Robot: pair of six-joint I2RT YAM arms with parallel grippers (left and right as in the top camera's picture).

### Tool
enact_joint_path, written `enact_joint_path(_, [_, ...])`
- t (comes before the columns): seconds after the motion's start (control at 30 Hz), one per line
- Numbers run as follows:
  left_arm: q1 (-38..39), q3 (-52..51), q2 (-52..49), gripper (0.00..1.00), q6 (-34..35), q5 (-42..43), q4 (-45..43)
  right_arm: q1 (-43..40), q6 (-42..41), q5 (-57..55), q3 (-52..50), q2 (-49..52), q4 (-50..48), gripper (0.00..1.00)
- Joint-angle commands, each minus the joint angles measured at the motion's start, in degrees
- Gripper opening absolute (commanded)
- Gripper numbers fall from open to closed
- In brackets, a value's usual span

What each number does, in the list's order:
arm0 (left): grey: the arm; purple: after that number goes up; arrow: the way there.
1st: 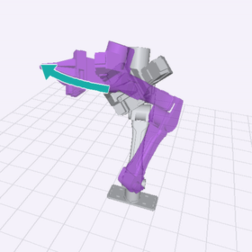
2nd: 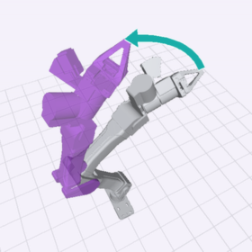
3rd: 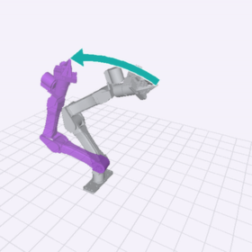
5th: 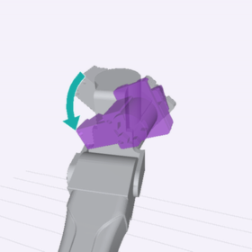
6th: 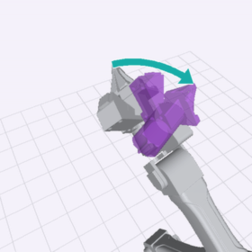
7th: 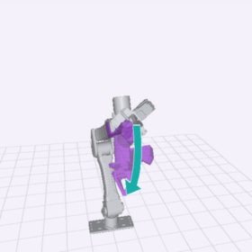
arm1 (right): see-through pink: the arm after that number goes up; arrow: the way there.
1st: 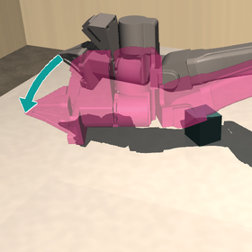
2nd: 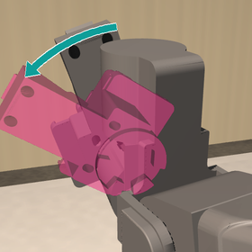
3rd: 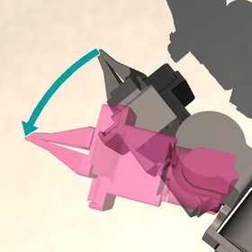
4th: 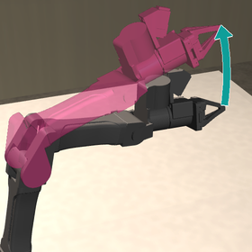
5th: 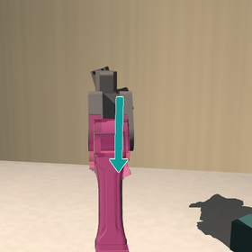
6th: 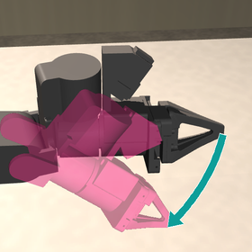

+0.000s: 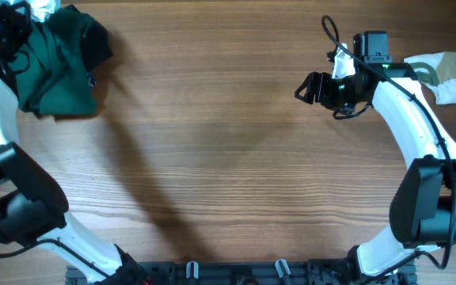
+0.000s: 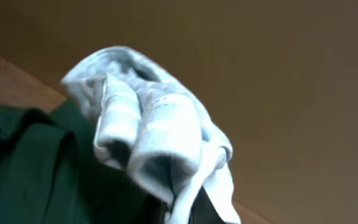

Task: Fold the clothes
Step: 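Lower the striped bundle onto the green garment with the left gripper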

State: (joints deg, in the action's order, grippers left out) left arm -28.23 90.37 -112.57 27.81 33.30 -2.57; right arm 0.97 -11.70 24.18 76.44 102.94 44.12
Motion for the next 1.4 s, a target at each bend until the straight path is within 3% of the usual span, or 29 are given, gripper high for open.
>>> enact_joint_path(0.0, [1.8,0.7,-0.7,0.04,1.6,-2.6,3.3,0.1,-0.5,-0.4,-0.2,-0.2,-0.2,0.81])
enact_joint_path(0.33, [1.9,0.7,-12.7,0.05,1.6,-4.2,5.7,0.1,-0.3,-0.4,-0.2,-0.2,1.4,0.8])
enact_joint_path(0.57, [-0.7,0.7,-12.6,0.04,1.6,-0.5,11.5,0.1,-0.5,-0.4,-0.2,-0.2,1.3,0.8])
enact_joint_path(0.9, [-4.5,0.7,-9.5,0.05,1.6,1.6,11.1,0.1,-0.4,-0.4,-0.2,-0.2,1.5,0.81])
enact_joint_path(1.1, [-4.5,0.7,-8.2,0.23,1.6,1.6,11.0,0.1,-0.5,-0.4,-0.2,-0.2,1.4,0.8])
enact_joint_path(1.13, [-4.5,0.7,-8.2,0.35,1.6,1.7,11.1,0.1,-0.4,-0.4,-0.2,-0.2,1.4,0.8])
enact_joint_path(1.2, [-4.5,0.7,-8.2,0.44,1.6,1.8,10.9,0.1,-0.4,-0.4,-0.2,-0.2,1.4,0.8])
enact_joint_path(1.37, [-4.3,0.7,-8.2,0.5,1.6,1.9,10.8,0.1,-0.4,-0.4,-0.2,-0.2,1.4,0.8])
